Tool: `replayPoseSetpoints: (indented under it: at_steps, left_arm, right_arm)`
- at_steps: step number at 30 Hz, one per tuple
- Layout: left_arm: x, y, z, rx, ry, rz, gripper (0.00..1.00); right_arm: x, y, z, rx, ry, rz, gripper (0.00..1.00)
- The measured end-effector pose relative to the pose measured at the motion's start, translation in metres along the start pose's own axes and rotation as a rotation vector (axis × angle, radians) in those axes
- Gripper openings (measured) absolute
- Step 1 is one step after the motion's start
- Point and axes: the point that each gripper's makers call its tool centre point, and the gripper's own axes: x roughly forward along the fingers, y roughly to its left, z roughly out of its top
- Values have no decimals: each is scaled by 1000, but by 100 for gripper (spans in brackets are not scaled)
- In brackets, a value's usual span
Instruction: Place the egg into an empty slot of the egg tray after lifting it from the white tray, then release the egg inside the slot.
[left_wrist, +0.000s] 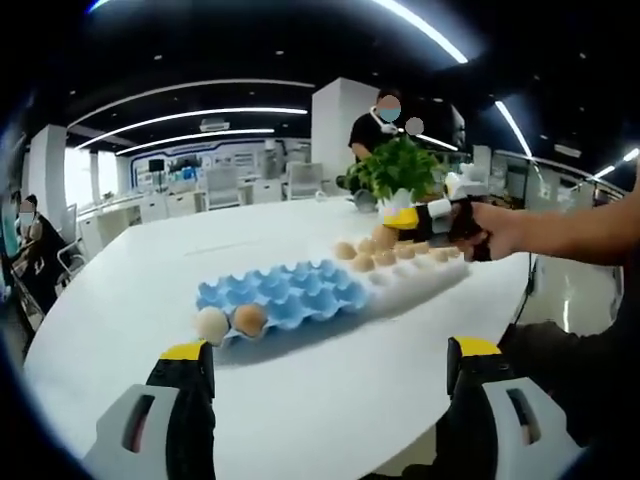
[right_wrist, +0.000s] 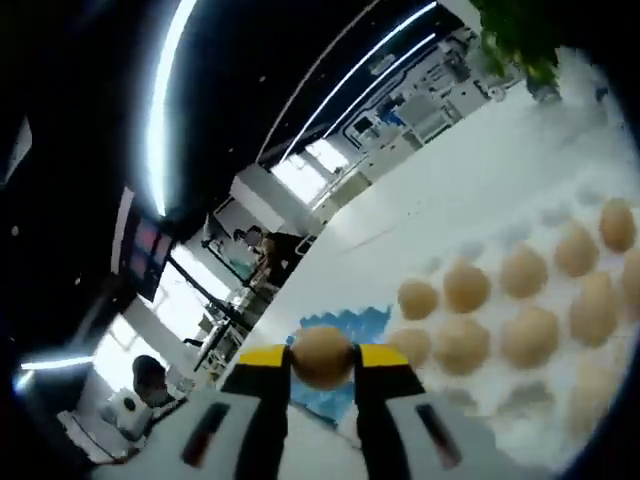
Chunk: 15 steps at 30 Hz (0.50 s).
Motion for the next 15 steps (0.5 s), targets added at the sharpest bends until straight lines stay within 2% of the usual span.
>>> replayPoseSetpoints:
  at_steps: [5, 8, 11, 15]
  left_arm:
    - [-5, 0, 2, 42, 10, 13, 99]
    - [-7, 1, 2, 43, 10, 19, 99]
    - [-8, 3, 3, 35, 6, 27, 99]
    - [-9, 5, 4, 40, 4, 29, 99]
  right_arm:
    - [39, 24, -20, 28, 58, 33, 24]
    - [52, 33, -29, 17, 93, 47, 24]
    - [74, 44, -43, -51, 148, 48, 24]
    - [87, 50, -53, -104, 187, 55, 24]
